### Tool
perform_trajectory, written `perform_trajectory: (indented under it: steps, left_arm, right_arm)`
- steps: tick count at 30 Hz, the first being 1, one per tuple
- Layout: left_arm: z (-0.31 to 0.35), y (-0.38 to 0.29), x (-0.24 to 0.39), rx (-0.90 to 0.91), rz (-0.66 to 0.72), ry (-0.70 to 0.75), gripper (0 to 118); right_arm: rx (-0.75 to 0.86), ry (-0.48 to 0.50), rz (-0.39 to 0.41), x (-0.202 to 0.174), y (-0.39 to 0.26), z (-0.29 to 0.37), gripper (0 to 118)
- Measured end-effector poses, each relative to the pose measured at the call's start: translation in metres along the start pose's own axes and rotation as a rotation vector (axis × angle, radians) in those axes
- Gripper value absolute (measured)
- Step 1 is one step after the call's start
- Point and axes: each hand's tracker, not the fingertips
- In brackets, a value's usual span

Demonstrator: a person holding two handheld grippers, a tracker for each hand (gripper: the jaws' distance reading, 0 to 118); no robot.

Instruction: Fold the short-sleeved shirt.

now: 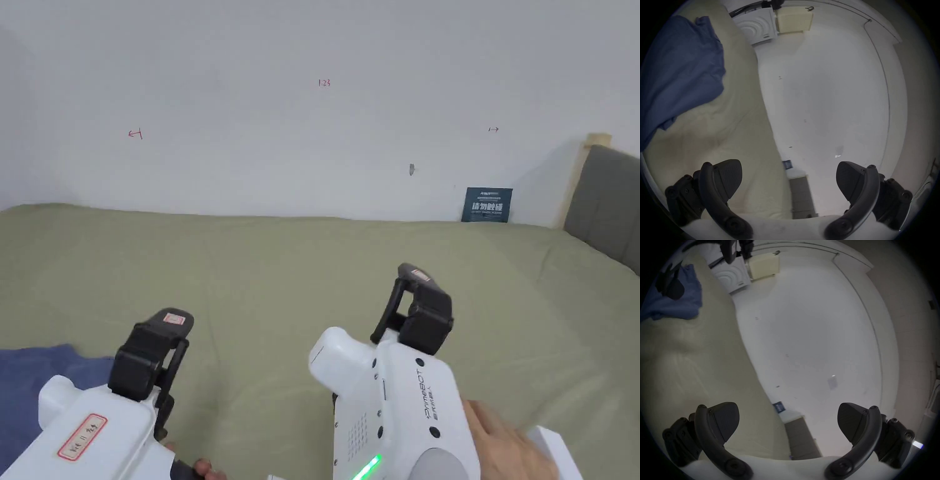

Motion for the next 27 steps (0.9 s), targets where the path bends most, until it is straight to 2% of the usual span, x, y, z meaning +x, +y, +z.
perform_trajectory:
  steps: [3,4,5,7,9,10,11,12,13,14,17,19,21,23,27]
  left_arm:
    - [0.002,0.003,0.03,0.048,-0.193,0.013,118]
    - [0.002,0.005,0.04,0.07,-0.255,0.017,118]
    - [0.001,0.008,0.06,0.08,-0.387,0.057,118]
    - [0.003,0.004,0.092,0.12,-0.668,0.11,118]
    - [0.004,-0.014,0.119,0.163,-1.041,0.185,118]
    - [0.006,-0.022,0.125,0.165,-1.202,0.237,118]
    - [0.005,-0.036,0.127,0.163,-1.388,0.287,118]
    - [0.004,-0.047,0.124,0.203,-1.503,0.318,118]
    - [0.004,-0.054,0.122,0.211,-1.578,0.335,118]
    - [0.008,-0.055,0.117,0.18,-1.541,0.292,118]
    - [0.011,-0.04,0.115,0.044,-1.236,0.15,118]
    - [0.01,-0.03,0.112,0.058,-1.163,0.121,118]
    - [0.008,-0.027,0.115,0.112,-1.192,0.17,118]
    - [0.008,-0.025,0.116,0.128,-1.206,0.157,118]
    - [0.009,-0.027,0.118,0.094,-1.219,0.177,118]
  right_arm:
    - [-0.003,0.012,-0.035,0.0,0.0,-0.003,117]
    - [-0.011,0.029,-0.085,0.008,-0.002,-0.005,117]
    - [-0.024,0.023,-0.186,0.016,-0.003,-0.007,117]
    - [-0.055,0.017,-0.478,0.041,-0.012,-0.009,117]
    - [-0.129,0.043,-0.895,0.07,-0.037,-0.015,117]
    - [-0.152,0.108,-1.11,0.079,-0.054,-0.018,117]
    - [-0.13,0.232,-1.39,0.087,-0.078,-0.019,117]
    - [-0.083,0.317,-1.601,0.085,-0.101,-0.019,117]
    - [-0.111,0.303,-1.666,0.079,-0.107,-0.017,117]
    - [-0.196,0.219,-1.644,0.075,-0.113,-0.017,117]
    - [-0.177,0.079,-1.259,0.068,-0.1,-0.009,117]
    - [-0.226,0.05,-1.135,0.07,-0.086,-0.01,117]
    - [-0.18,0.061,-1.132,0.072,-0.079,-0.009,117]
    - [-0.185,0.062,-1.127,0.073,-0.071,-0.007,117]
    - [-0.174,0.033,-1.043,0.071,-0.061,-0.007,116]
